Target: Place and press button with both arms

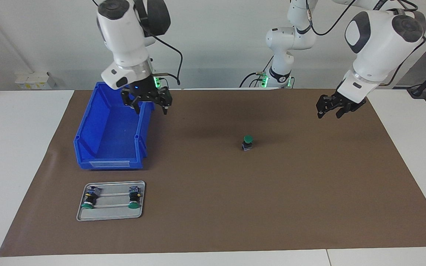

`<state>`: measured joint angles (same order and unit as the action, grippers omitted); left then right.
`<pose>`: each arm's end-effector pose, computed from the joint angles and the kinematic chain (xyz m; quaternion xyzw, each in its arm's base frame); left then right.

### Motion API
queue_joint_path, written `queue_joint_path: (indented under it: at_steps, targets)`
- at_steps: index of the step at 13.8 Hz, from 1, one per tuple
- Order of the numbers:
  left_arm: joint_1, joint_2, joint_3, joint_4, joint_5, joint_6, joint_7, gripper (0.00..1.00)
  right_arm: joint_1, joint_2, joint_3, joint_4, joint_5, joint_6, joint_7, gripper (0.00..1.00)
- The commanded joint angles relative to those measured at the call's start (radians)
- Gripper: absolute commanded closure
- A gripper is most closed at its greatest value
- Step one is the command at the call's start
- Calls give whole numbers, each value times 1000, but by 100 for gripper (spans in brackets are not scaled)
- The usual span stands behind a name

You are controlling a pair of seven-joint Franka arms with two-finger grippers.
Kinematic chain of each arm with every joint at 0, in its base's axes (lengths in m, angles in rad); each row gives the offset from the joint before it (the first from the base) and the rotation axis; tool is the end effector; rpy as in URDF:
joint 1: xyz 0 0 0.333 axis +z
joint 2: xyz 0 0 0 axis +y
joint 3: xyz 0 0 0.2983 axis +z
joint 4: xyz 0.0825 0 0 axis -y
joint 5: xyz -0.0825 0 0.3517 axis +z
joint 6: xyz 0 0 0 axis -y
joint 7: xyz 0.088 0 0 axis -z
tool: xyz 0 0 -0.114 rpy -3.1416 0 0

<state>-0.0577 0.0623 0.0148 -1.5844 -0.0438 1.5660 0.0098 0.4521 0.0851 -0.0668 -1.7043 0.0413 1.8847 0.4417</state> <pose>0.5357 -0.0282 0.5606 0.9986 -0.0255 -0.0407 0.0208 0.5239 0.2174 0.5225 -0.9982 0.0333 -0.0368 0.0348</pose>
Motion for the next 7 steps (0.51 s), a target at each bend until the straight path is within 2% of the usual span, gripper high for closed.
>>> queue_joint_path:
  at_steps: [1,4,7]
  targets:
    - [10,-4,-12,50,39,-66,13,0,121,108,-7,40,35,135,105,1]
    - [-4,-6,-16,66,70,-90,7,0,218,247,-5,126,29,249,230,1]
    - [-7,-30,-32,37,68,-61,-17,0,298,323,-5,144,17,368,261,1]
